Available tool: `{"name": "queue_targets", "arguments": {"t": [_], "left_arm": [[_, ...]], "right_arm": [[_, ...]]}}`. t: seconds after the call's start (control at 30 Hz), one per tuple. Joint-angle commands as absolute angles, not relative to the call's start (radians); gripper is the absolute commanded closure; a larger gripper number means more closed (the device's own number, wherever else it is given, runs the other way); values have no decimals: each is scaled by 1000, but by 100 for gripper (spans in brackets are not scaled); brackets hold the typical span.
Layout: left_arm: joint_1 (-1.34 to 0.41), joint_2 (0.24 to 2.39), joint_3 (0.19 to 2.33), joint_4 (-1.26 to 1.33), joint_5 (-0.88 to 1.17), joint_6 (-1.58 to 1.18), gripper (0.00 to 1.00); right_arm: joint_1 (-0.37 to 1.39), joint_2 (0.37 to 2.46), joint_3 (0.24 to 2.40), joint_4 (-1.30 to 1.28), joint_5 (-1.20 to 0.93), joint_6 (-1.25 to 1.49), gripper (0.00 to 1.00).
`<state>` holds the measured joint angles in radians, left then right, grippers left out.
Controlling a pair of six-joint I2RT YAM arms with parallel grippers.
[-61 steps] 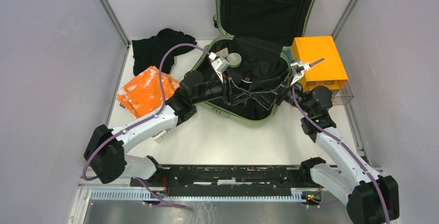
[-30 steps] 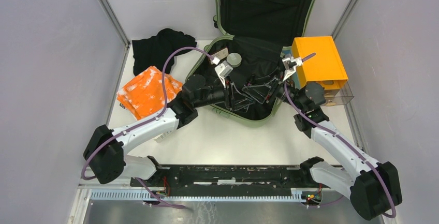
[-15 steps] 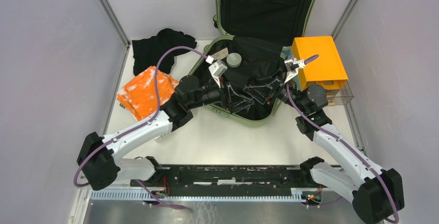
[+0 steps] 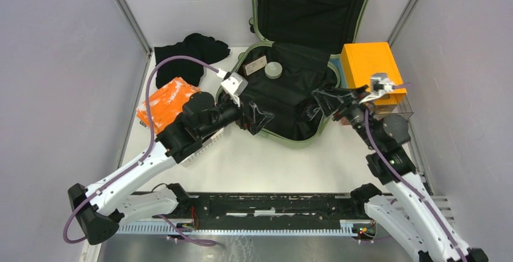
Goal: Open, take out, and arrange the luggage
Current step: Place the personal item in the drawer.
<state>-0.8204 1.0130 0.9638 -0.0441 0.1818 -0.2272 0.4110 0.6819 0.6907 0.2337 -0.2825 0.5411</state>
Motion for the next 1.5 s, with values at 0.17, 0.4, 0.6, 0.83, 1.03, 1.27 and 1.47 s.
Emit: {"name": "queue_targets", "arguments": {"t": [0.17,0.4,0.6,0.83,1.03,1.27,1.47], "left_arm": [[-812,968,921,-252,-122,16,0],[-802,949,902,-277,-171,56,0],[-799,912,870,-268,-189,64,0],[-798,911,871,-278,-210,73,1],[-798,894,866,-275,-223,77,1],[-799,894,864,-276,-223,79,1],[-798,890,864,-277,-225,81,2]], "right_arm": [[404,449,835,-142,502,782,100],[406,417,883,-402,824,1070,100],[413,396,911,-526,1036,1184,100],[444,419,883,-537,1146,1240,98],[449,444,867,-532,1228,1252,95],[449,479,820,-505,1253,1261,95],[449,524,804,-482,1247,1276,96]]}}
